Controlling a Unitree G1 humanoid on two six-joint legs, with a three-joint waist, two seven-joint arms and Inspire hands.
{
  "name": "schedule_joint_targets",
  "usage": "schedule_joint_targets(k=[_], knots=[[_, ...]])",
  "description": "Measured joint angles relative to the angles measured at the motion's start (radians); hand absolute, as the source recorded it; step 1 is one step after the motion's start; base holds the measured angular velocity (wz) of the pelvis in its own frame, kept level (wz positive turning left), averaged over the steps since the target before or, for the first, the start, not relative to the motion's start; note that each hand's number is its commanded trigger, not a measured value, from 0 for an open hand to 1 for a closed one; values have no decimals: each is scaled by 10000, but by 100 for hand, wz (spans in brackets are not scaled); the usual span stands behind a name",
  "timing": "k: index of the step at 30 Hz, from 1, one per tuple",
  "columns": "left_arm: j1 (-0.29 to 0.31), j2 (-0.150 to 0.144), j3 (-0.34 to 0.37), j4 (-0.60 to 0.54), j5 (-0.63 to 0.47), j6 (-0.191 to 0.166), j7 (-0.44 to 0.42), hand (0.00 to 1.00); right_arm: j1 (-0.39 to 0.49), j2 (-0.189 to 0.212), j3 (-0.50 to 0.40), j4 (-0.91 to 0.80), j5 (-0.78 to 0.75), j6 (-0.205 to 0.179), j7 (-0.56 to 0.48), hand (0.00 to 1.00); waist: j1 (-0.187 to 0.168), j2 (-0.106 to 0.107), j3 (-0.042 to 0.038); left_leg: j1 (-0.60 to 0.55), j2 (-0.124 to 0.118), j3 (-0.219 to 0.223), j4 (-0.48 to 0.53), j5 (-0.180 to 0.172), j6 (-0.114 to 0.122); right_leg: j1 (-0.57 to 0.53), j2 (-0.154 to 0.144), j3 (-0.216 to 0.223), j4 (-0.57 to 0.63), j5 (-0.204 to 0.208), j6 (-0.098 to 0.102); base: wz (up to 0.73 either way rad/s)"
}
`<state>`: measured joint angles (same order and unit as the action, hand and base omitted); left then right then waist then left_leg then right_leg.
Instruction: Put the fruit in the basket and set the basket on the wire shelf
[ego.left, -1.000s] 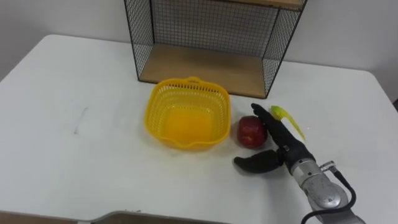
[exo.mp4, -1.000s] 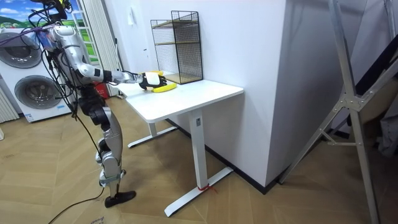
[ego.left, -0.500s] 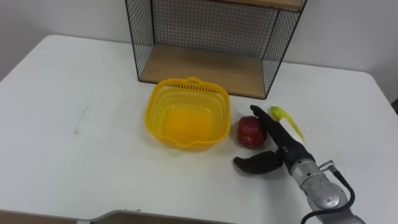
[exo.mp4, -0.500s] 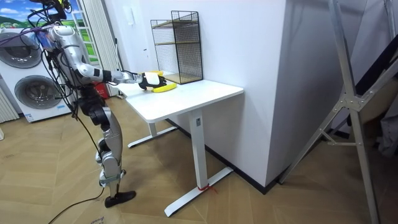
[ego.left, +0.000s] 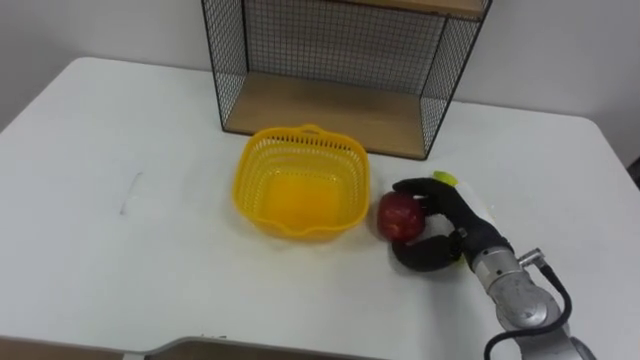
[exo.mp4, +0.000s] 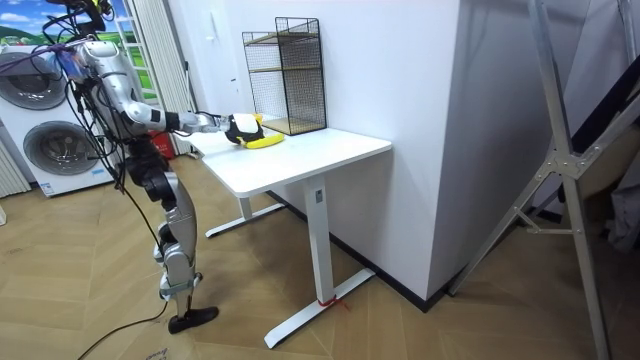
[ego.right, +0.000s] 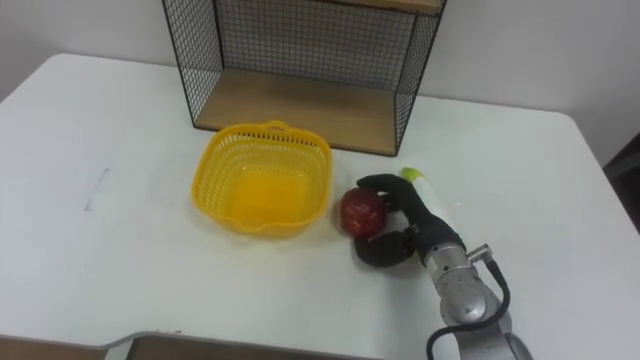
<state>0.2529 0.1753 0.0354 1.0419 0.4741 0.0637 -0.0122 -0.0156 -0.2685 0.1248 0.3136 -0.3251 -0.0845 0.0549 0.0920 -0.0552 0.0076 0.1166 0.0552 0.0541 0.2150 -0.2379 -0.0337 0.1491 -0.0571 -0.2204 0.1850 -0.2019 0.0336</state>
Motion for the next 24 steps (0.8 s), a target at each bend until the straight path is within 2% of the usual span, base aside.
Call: schedule_joint_targets(k=[11,19,24], knots=[[7,0,6,-32,3,25,2,0,13,119,3,309,140,16,-14,100,-50,30,-42,3,2,-6,85,-2,-2,76,-1,-37,1,2,-4,1],[52,-1,-1,-21,-10,197,20,0,-11,162,-2,702,1557,117,-107,100,-49,33,-82,28,-1,-3,78,-2,-1,104,-11,-8,9,13,-20,0],[73,-24,0,9,-15,239,49,0,14,350,-188,1083,2960,-19,-195,100,-110,47,-76,155,-7,-18,56,-2,-1,245,-10,-35,-39,12,-18,1]])
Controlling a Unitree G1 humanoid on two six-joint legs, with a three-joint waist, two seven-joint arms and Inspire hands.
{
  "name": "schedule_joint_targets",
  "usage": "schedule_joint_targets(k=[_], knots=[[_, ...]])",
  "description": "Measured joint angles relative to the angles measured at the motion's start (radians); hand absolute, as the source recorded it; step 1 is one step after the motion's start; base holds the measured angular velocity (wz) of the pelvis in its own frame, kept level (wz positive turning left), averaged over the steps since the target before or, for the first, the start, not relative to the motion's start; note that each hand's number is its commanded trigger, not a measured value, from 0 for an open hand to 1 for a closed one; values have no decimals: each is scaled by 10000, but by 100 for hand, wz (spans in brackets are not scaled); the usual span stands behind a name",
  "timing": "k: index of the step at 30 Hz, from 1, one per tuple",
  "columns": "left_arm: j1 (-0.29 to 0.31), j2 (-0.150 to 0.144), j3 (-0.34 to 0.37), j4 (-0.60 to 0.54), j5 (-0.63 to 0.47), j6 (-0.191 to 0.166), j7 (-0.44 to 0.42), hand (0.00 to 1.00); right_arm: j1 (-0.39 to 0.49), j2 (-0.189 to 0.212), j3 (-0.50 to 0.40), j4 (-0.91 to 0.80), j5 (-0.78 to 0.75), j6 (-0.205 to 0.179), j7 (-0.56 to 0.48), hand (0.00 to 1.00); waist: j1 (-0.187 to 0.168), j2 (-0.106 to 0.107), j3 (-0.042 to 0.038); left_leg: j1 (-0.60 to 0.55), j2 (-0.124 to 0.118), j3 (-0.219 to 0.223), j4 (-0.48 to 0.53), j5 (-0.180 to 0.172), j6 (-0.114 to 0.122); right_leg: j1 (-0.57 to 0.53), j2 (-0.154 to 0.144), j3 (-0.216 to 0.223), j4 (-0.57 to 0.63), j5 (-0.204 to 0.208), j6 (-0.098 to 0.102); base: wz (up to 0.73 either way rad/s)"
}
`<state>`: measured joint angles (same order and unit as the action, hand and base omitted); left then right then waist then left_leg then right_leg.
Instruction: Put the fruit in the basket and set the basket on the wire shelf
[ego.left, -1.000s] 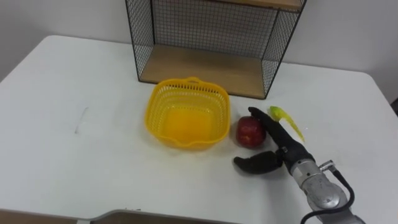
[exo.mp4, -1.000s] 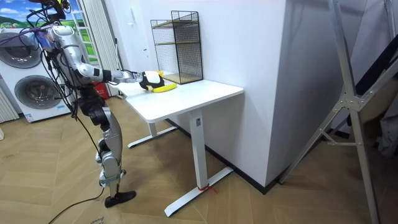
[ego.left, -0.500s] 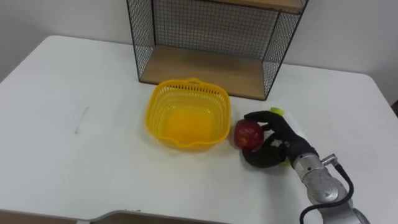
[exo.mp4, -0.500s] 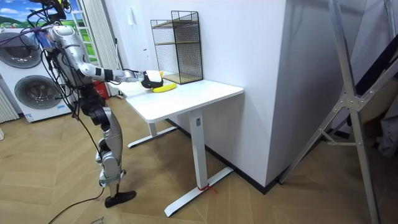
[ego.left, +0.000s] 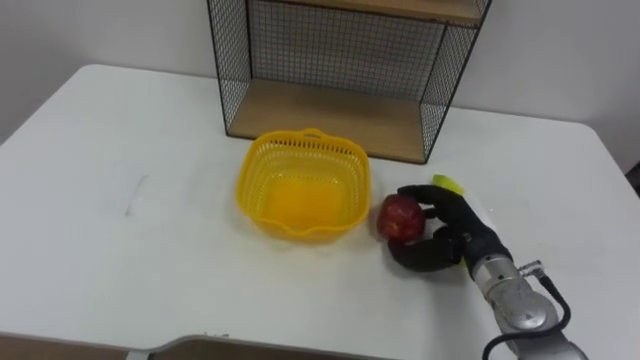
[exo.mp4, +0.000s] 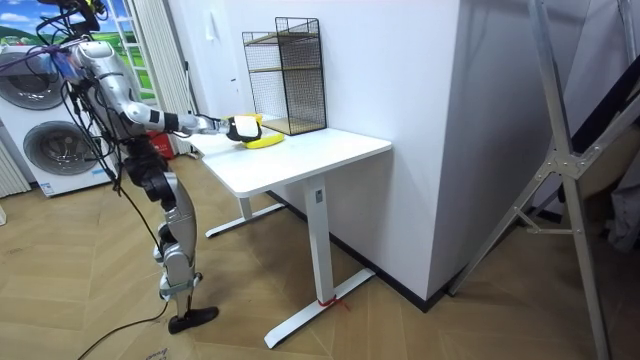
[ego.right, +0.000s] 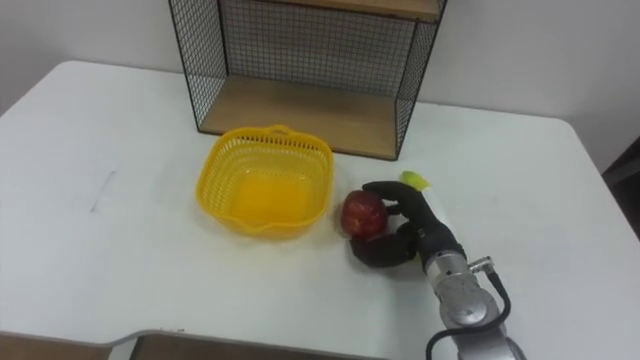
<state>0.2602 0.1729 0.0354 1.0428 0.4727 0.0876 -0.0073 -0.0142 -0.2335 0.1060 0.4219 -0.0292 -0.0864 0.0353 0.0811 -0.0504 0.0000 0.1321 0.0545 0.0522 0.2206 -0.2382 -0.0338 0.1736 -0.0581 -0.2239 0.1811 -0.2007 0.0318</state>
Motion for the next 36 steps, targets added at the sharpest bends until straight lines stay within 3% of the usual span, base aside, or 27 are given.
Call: schedule_joint_targets(k=[6,10,14,23,29,36], knots=[[143,-72,-1,-8,2,5,10,0,74,35,-121,6,1621,-134,-42,100,-83,135,-53,22,0,-2,-3,-1,-1,103,18,-6,-102,26,11,1],[244,-141,14,-8,4,163,24,0,81,95,-192,4,2584,-156,-98,100,-222,286,-47,158,2,20,-95,0,-1,201,17,-3,-114,29,17,0],[267,-284,13,-79,4,161,25,0,185,420,-545,-12,3403,-294,-126,100,-273,359,-58,193,1,37,-175,0,-1,209,17,-3,-123,29,17,0],[358,-432,-5,-8,-7,160,25,0,180,420,-539,-156,4122,-285,-191,100,-280,315,-69,177,4,145,-152,1,0,53,15,71,-132,22,21,-1],[324,-492,16,23,13,145,-23,0,276,457,-541,-935,4404,-72,-373,100,-208,308,-83,79,5,281,-150,1,1,-168,16,240,-89,23,21,-8],[183,-467,-6,106,12,135,-23,0,272,462,-512,-2340,4276,-73,-473,100,-212,398,-15,-17,5,274,-152,2,2,-181,21,274,-92,24,22,0]])
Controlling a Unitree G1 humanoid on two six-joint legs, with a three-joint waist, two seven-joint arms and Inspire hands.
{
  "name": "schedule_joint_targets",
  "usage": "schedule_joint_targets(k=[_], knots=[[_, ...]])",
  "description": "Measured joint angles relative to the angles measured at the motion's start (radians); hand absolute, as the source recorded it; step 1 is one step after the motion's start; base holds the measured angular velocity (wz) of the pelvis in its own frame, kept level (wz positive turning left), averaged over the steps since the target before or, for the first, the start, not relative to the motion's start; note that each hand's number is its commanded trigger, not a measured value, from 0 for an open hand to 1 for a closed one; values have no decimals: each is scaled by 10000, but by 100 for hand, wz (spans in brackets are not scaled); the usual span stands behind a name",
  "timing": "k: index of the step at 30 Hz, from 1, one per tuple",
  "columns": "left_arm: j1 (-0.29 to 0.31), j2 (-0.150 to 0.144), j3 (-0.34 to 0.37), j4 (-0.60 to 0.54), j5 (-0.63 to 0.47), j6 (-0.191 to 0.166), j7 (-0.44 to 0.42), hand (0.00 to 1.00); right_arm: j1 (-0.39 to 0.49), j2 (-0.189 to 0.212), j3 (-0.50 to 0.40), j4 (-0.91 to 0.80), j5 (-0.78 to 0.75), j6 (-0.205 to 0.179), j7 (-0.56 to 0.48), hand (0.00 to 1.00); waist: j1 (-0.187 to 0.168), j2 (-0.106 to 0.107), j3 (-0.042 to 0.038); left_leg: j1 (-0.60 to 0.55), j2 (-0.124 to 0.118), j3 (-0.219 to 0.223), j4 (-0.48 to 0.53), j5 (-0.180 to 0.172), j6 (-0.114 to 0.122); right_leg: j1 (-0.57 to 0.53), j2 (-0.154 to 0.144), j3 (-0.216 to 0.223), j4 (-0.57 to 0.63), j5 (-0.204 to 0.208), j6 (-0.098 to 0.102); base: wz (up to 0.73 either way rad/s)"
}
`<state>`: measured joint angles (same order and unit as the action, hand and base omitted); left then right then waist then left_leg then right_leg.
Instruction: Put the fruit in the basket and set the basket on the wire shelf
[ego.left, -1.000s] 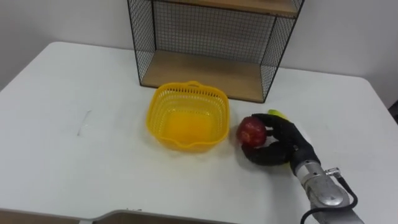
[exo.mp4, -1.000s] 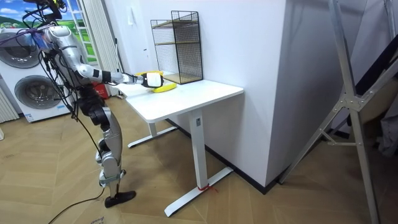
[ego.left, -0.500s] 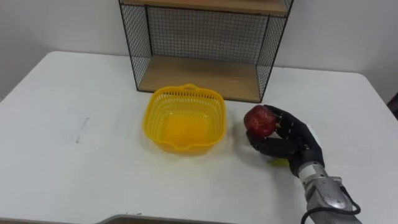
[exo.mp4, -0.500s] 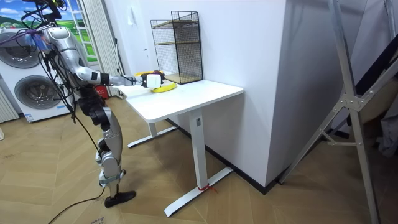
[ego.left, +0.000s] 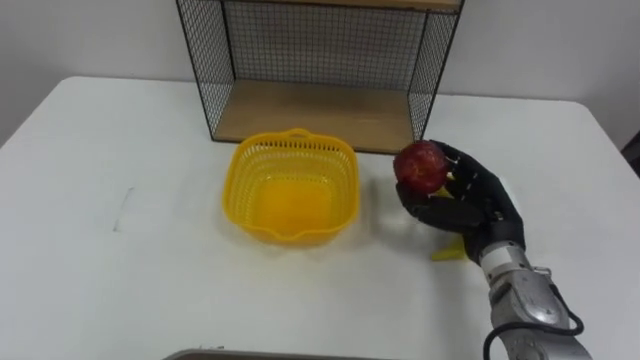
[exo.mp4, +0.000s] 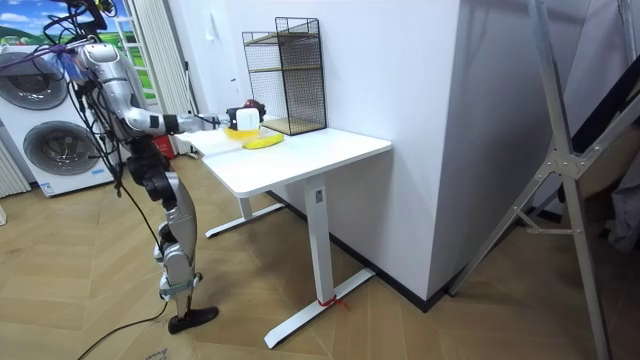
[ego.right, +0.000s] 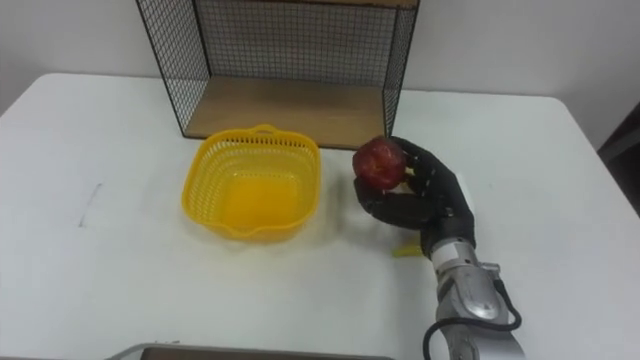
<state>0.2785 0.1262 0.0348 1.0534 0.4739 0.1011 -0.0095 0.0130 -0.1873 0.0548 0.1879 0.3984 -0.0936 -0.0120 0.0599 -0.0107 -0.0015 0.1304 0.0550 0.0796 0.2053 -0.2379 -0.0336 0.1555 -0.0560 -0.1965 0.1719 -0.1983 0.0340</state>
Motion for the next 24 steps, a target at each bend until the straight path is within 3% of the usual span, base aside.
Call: schedule_joint_targets(k=[9,17,24], knots=[[-249,39,-4,341,-6,-116,44,0,-32,-109,159,-990,-1032,0,74,100,266,-184,25,11,11,76,-26,0,1,-141,11,145,134,0,-1,-4],[-513,42,-26,494,-14,-180,-25,0,-286,-107,571,-1006,-1441,0,242,100,376,-124,59,1,19,85,-25,0,1,-142,16,151,159,9,-9,-1],[-486,65,-170,468,-6,-192,-27,0,-543,-97,638,-1460,-3437,-1,229,100,504,-108,34,-65,21,10,-21,0,1,-179,13,13,146,11,-10,3]])
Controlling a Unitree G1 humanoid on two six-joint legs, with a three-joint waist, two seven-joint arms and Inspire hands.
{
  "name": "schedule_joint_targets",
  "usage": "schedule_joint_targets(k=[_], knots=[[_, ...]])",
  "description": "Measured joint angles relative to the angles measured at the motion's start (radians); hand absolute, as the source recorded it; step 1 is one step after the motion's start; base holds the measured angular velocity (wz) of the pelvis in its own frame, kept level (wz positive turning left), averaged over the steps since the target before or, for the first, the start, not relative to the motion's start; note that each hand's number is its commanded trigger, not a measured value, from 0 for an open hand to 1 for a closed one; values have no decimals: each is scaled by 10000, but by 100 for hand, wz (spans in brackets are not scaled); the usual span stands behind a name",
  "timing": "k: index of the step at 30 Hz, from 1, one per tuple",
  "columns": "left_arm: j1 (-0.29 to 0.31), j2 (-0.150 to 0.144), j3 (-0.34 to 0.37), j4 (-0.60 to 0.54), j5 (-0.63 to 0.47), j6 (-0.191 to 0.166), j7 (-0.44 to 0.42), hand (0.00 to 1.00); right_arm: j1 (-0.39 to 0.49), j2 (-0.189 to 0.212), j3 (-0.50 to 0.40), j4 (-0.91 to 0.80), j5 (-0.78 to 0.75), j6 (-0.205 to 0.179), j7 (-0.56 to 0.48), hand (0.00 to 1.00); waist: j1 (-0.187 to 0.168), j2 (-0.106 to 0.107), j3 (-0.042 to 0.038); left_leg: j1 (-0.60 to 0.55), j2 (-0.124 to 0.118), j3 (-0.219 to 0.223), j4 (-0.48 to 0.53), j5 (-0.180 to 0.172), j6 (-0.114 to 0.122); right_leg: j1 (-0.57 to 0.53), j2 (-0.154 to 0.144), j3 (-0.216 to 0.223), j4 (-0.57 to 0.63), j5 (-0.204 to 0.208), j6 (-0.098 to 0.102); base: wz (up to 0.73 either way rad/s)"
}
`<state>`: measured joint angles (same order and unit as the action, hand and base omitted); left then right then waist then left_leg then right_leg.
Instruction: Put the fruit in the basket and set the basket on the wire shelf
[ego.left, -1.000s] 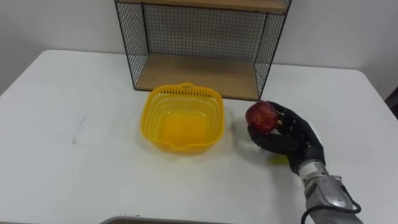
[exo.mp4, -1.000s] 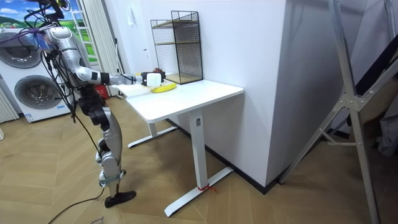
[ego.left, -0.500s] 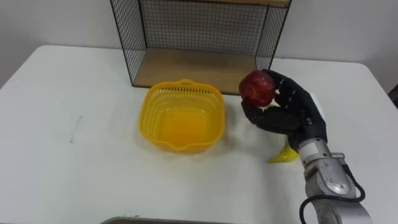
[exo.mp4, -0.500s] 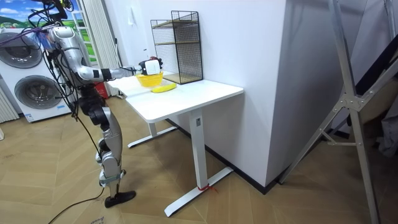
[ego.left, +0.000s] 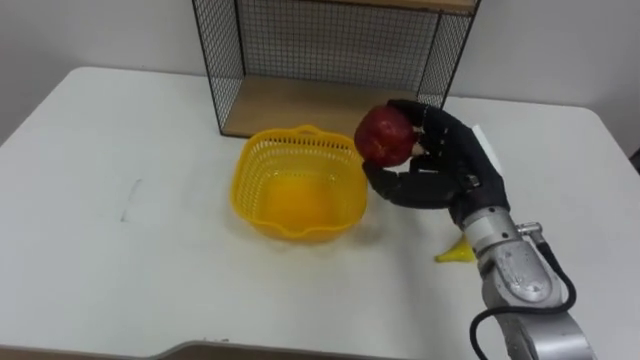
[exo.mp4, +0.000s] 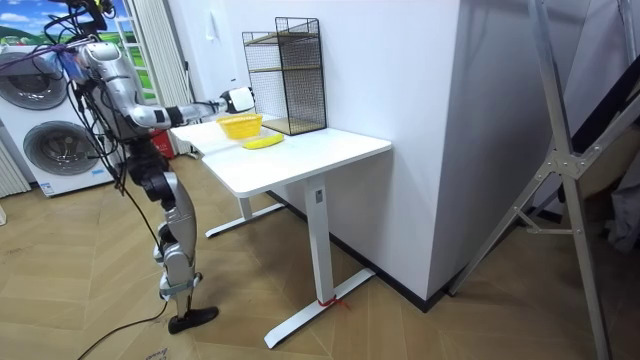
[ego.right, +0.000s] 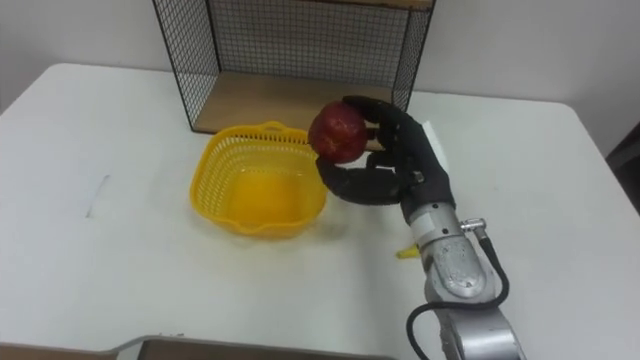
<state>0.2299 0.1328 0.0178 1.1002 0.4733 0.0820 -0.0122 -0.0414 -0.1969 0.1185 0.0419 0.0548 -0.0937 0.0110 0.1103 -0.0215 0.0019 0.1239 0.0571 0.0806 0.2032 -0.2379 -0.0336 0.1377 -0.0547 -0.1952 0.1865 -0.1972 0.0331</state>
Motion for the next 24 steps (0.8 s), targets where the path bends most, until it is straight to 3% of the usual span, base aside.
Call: schedule_joint_targets(k=[4,9,11,12,13,24], knots=[[6,71,-115,2,1,6,0,0,-91,-21,246,-5,-663,5,5,100,30,-17,1,53,-1,-23,3,1,0,27,-2,-18,-4,0,0,1],[-60,191,-236,-36,-5,11,0,0,-213,-26,604,-6,-1369,247,174,100,62,-198,3,-12,-5,-47,12,1,0,16,-14,-60,-3,-1,1,1],[-105,211,-238,-59,-2,16,0,0,-213,-27,736,-5,-1509,404,315,79,76,-271,-2,-85,-5,-48,40,1,0,-35,-15,-59,-4,0,1,0],[-109,210,-246,-70,-1,32,1,0,-213,-29,873,-5,-1591,511,386,45,81,-307,-3,-91,-7,-46,40,1,0,-45,-15,-56,-1,0,0,0],[-108,210,-261,-76,-1,43,1,0,-212,-29,948,-5,-1628,565,419,0,79,-327,-8,-89,-7,-44,41,1,1,-44,-15,-55,1,1,-1,0],[-145,216,-319,-304,-73,43,0,0,-302,12,1146,-2,-1762,730,902,0,312,-270,53,-105,-7,-48,25,0,0,-41,-13,-75,4,5,-2,0]])
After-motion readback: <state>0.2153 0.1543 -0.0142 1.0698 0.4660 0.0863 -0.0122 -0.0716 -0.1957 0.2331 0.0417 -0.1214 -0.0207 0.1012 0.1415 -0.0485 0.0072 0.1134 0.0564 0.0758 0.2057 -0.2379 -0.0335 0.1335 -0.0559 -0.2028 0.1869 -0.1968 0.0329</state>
